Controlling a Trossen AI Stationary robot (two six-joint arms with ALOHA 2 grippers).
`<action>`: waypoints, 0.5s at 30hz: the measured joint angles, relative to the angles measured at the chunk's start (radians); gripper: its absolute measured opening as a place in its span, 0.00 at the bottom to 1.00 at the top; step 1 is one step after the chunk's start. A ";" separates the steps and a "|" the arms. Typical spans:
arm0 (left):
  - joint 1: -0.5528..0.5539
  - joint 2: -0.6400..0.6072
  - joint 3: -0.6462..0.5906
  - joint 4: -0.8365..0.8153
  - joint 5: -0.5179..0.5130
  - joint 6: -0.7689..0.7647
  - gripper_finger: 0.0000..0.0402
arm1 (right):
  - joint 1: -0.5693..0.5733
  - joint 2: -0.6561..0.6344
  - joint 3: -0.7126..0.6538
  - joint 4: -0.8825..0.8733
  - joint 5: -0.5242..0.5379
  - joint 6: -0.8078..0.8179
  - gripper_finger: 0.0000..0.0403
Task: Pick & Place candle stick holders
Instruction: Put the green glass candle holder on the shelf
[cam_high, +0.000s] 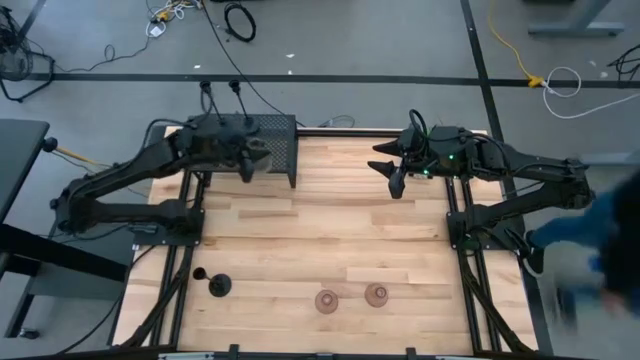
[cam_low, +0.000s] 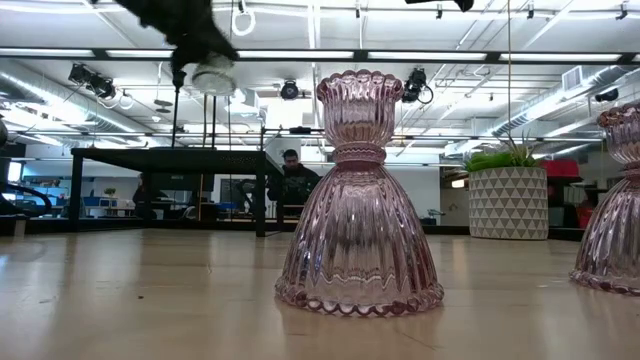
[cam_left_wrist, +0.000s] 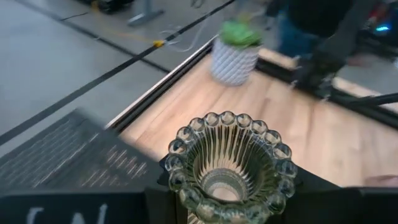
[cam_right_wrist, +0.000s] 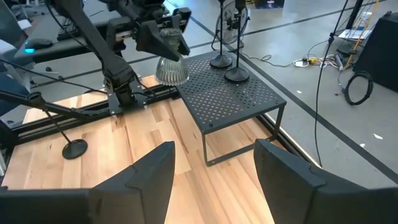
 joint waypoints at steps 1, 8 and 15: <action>0.009 -0.026 -0.017 -0.019 -0.014 -0.003 0.31 | 0.000 0.000 0.000 0.000 0.000 0.000 0.55; 0.061 -0.192 -0.090 -0.149 -0.148 -0.030 0.31 | 0.000 0.000 0.000 0.001 0.000 0.000 0.55; 0.101 -0.304 -0.133 -0.213 -0.280 -0.051 0.31 | 0.000 0.000 0.000 0.002 0.000 0.016 0.55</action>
